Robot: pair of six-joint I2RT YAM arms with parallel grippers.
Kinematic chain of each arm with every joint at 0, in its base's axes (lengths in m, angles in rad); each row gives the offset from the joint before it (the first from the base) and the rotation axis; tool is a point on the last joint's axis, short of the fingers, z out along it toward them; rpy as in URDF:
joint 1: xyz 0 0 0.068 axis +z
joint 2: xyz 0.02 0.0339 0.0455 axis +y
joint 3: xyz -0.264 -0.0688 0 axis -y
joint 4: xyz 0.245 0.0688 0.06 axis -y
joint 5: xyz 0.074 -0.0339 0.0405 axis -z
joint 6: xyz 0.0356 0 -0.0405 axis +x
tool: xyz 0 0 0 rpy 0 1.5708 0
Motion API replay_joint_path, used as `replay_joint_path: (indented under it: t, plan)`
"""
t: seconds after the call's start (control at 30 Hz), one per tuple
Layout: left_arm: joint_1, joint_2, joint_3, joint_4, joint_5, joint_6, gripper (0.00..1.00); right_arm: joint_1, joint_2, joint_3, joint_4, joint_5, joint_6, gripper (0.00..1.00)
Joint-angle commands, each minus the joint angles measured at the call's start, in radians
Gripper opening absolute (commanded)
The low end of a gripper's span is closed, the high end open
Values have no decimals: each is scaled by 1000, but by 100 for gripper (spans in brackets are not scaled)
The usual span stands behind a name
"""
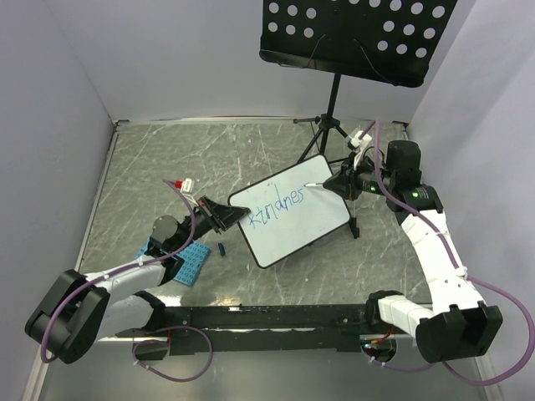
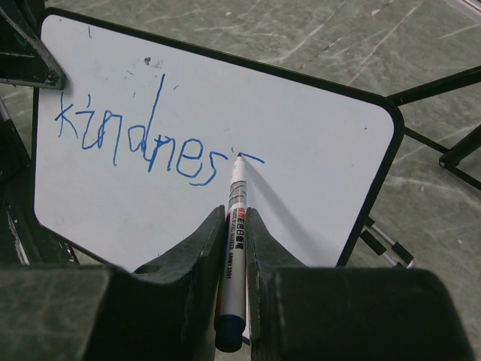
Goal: Write a sentence on the whiteboard
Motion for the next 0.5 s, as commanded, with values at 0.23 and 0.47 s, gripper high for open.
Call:
replay_joint_path:
  t: [0.23, 0.47]
  plan:
    - [8, -45, 33, 164, 0, -29, 1, 0, -60, -51, -43, 43, -62, 0]
    - [10, -66, 28, 148, -1, -24, 1, -14, -65, -51, -58, 55, -63, 0]
